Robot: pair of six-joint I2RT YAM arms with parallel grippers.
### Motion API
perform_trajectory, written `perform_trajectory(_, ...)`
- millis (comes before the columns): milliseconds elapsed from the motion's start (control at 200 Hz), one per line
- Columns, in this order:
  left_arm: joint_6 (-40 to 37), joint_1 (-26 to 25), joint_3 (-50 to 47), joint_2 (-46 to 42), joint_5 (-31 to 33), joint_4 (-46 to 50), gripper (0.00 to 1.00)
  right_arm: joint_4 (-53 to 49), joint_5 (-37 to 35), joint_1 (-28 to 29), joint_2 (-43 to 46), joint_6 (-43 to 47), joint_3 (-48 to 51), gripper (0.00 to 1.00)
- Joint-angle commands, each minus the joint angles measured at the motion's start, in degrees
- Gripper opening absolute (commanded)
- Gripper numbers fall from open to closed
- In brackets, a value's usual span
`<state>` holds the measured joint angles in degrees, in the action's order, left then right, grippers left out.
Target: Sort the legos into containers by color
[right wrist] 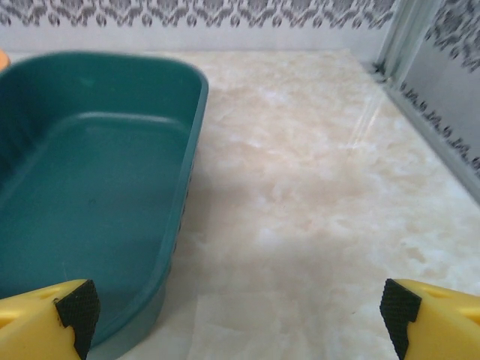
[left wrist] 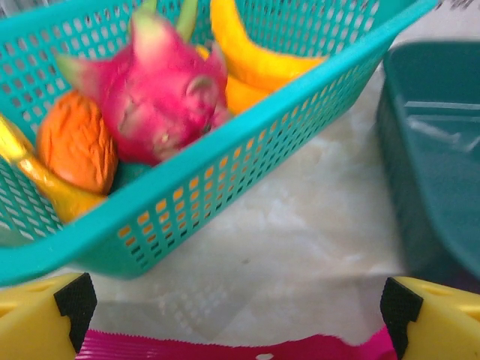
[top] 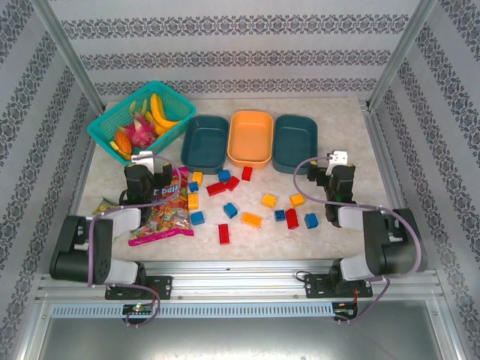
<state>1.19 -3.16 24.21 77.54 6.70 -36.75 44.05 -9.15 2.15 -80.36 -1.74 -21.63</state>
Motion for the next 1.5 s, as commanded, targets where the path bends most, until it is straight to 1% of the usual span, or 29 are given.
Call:
perform_trajectory(0,0.0,-1.3,2.3,-6.1,2.8,10.6,1.0,-6.3,-5.3,1.3,6.0,-0.8,-2.4,0.98)
perform_trajectory(155,2.6,-1.8,1.6,-15.5,5.1,18.4,1.0,-8.9,-8.8,2.5,11.6,-2.3,-3.4,0.98)
perform_trajectory(250,2.6,-2.2,2.8,-20.8,4.6,23.1,1.0,-13.4,-11.5,4.7,15.3,-1.2,-6.8,0.98)
perform_trajectory(305,2.8,-2.6,4.8,-23.4,4.5,25.5,1.0,-17.5,-13.5,6.8,17.7,0.1,-10.8,0.98)
perform_trajectory(365,2.3,-3.9,9.0,-25.1,4.2,28.7,1.0,-24.1,-15.1,9.6,20.5,1.9,-17.3,0.98)
perform_trajectory(410,1.0,-5.8,13.1,-25.4,4.6,30.7,1.0,-30.1,-17.0,11.8,21.7,0.8,-23.7,0.98)
perform_trajectory(435,0.4,-6.9,15.4,-25.3,5.4,31.6,1.0,-34.9,-19.0,12.8,21.9,-2.9,-28.0,0.98)
perform_trajectory(460,0.8,-7.9,17.6,-25.0,6.1,32.1,1.0,-41.9,-19.5,12.8,21.6,-9.9,-32.8,0.98)
perform_trajectory(470,1.1,-8.1,18.7,-24.9,6.5,32.6,1.0,-46.3,-19.1,12.7,21.3,-13.0,-34.8,0.98)
perform_trajectory(485,3.3,-8.4,20.2,-24.7,7.1,33.8,1.0,-52.1,-17.3,12.3,21.1,-17.8,-37.8,0.98)
perform_trajectory(510,9.1,-8.5,23.4,-23.9,7.9,37.9,1.0,-59.9,-13.1,11.1,20.3,-23.2,-42.6,0.98)
perform_trajectory(515,9.8,-8.5,24.1,-23.7,8.2,39.1,1.0,-62.0,-12.0,10.9,20.2,-23.8,-43.5,0.98)
perform_trajectory(530,15.1,-8.4,26.4,-23.4,9.4,42.7,1.0,-66.4,-10.3,10.3,19.8,-26.6,-45.6,0.98)
perform_trajectory(550,20.7,-8.4,29.8,-22.4,10.9,50.7,1.0,-70.9,-9.6,9.9,19.2,-31.0,-47.7,0.98)
perform_trajectory(575,26.2,-8.4,33.9,-21.3,11.8,59.2,1.0,-73.3,-8.8,9.3,18.7,-35.3,-48.6,0.98)
perform_trajectory(590,29.2,-8.4,36.1,-20.5,12.3,63.1,1.0,-73.9,-6.8,8.8,18.7,-36.3,-48.6,0.98)
perform_trajectory(604,30.9,-8.3,37.5,-19.7,12.5,64.8,1.0,-74.1,-3.5,8.1,18.5,-36.2,-48.6,0.98)
perform_trajectory(634,31.3,-8.0,38.6,-18.4,10.5,65.1,1.0,-74.8,1.4,7.3,18.3,-35.9,-48.8,0.98)
perform_trajectory(654,30.9,-7.6,39.2,-17.5,7.5,65.1,1.0,-76.9,2.2,7.3,17.9,-36.1,-49.7,0.98)
perform_trajectory(734,31.1,-7.5,42.6,-13.8,-1.4,67.0,1.0,-90.5,-3.8,10.5,15.5,-38.3,-56.1,0.97)
perform_trajectory(794,31.3,-7.7,44.8,-11.1,-6.2,68.9,1.0,-97.0,-4.5,11.6,14.5,-39.6,-58.7,0.9)
perform_trajectory(944,28.5,-9.7,46.4,-10.1,-10.9,71.3,1.0,-103.5,-2.4,12.2,17.0,-44.0,-56.3,0.78)
perform_trajectory(1054,24.3,-12.3,46.2,-9.6,-17.7,71.9,1.0,-108.8,0.7,11.9,17.6,-49.1,-53.0,0.77)
perform_trajectory(1109,22.3,-15.2,46.1,-8.5,-20.6,72.6,0.99,-109.7,3.4,11.9,17.5,-51.7,-50.0,0.78)
perform_trajectory(1154,20.8,-18.5,45.7,-7.7,-22.2,72.7,0.98,-109.7,5.0,11.8,17.4,-53.7,-47.1,0.78)
perform_trajectory(1234,19.5,-24.5,44.5,-6.7,-23.8,71.7,0.96,-107.8,8.7,10.4,17.5,-58.0,-41.0,0.77)
perform_trajectory(1319,19.4,-29.5,42.0,-6.4,-26.0,68.0,0.94,-103.6,13.6,8.3,17.5,-63.1,-34.0,0.77)
perform_trajectory(1384,18.7,-32.8,40.8,-6.0,-26.0,66.1,0.94,-99.4,17.0,6.2,17.8,-66.5,-29.3,0.77)
perform_trajectory(1494,16.7,-37.5,41.4,-4.0,-25.0,66.3,0.95,-93.4,19.6,4.3,17.2,-70.6,-23.3,0.76)
